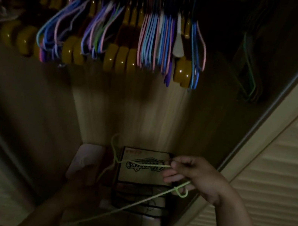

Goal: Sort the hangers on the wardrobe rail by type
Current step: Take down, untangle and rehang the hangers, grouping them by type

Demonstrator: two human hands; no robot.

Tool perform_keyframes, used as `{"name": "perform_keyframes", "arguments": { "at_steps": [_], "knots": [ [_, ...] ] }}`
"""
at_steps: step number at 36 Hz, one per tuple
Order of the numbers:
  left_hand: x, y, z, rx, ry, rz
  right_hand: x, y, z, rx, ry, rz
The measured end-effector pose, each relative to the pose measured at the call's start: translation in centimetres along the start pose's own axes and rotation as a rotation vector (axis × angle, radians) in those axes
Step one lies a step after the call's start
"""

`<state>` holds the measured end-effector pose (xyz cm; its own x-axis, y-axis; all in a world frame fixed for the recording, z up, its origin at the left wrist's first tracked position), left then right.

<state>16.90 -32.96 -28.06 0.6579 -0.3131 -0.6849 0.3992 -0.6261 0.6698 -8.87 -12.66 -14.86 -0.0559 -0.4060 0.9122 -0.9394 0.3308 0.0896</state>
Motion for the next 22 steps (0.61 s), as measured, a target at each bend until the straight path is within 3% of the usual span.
{"name": "perform_keyframes", "arguments": {
  "at_steps": [4,11,14,17,19,22],
  "knots": [
    [3.5,2.6,-2.0,0.032,0.106,-0.124,0.2,1.3,-0.3,0.018,0.03,0.143],
    [4.2,4.9,-6.9,0.029,0.202,-0.754,-2.7,3.2,1.8,-0.041,-0.045,0.308],
    [3.7,6.1,-8.4,0.008,0.14,-1.045,-5.1,3.1,2.9,-0.047,-0.103,0.341],
    [2.6,7.2,-9.8,0.211,-0.014,-1.214,-7.6,2.4,4.1,-0.055,-0.16,0.427],
    [3.5,8.0,-8.9,0.202,-0.105,-1.332,-9.7,2.1,5.0,-0.1,-0.219,0.392],
    [2.4,8.3,-9.4,0.141,-0.14,-1.367,-13.1,3.2,5.6,-0.334,-0.316,0.018]
  ]
}}
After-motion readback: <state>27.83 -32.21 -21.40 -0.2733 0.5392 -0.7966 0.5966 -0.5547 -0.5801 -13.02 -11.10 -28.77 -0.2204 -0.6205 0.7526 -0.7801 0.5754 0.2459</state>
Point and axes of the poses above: each hand's wrist, its own z-axis towards the middle knuckle, its own y-axis out of the back of the hand, x = y × z, the point moved 8 cm from there along z, towards the middle knuckle, and after that the axes turned 2 degrees about x, right-handed, at the moved point
